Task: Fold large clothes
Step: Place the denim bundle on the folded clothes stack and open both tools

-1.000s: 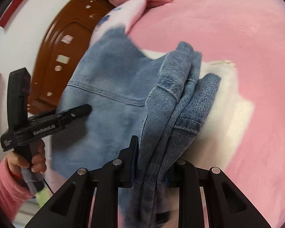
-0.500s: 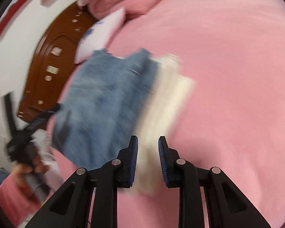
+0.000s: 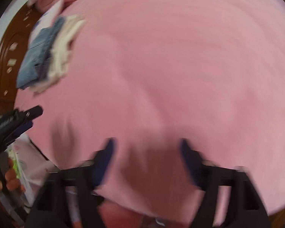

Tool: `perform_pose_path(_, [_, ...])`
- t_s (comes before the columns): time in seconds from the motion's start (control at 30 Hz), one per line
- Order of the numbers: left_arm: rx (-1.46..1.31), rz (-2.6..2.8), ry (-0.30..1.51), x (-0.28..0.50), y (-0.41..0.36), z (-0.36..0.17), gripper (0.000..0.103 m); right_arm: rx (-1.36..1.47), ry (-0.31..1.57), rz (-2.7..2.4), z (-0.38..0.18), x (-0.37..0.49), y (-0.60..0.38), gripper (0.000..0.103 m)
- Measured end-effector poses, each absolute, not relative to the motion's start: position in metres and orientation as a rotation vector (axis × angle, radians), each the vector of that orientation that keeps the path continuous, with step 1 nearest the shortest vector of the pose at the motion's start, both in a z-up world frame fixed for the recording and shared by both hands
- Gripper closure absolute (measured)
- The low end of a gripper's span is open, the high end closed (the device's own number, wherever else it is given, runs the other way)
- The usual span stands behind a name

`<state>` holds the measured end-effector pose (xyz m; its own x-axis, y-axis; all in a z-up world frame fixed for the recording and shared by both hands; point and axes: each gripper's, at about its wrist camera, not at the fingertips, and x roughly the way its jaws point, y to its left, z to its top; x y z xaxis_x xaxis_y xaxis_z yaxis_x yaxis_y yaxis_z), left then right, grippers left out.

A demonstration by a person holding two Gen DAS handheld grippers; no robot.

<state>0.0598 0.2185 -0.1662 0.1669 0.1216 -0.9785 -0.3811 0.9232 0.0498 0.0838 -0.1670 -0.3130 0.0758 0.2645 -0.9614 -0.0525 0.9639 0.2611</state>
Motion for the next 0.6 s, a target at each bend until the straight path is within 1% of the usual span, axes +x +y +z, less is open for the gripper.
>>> perform_pose_path(0.03, [-0.22,0.34,1.363,0.053,0.2,-0.163,0.034,0.174,1.467,0.209,-0.311,0.071,-0.186,0.004])
perform_pose_path(0.17, [-0.23,0.226,1.316,0.022,0.109,-0.141,0.034,0.169,1.451,0.166,-0.296,0.016,-0.271,0.004])
perform_pose_path(0.23, [-0.227,0.184,1.295,0.014,0.073,-0.128,0.034,0.152,1.44,0.136,-0.279,-0.004,-0.311,0.003])
perform_pose_path(0.3, [-0.227,0.142,1.278,0.009,0.033,-0.114,0.034,0.137,1.389,0.114,-0.253,-0.02,-0.342,0.002])
perform_pose_path(0.43, [-0.254,0.056,1.241,0.008,-0.021,-0.081,0.034,0.129,1.32,0.078,-0.214,-0.038,-0.377,0.001])
perform_pose_path(0.6, [-0.142,-0.019,1.163,0.012,-0.064,-0.03,0.034,0.201,1.291,0.046,-0.175,-0.049,-0.406,0.001])
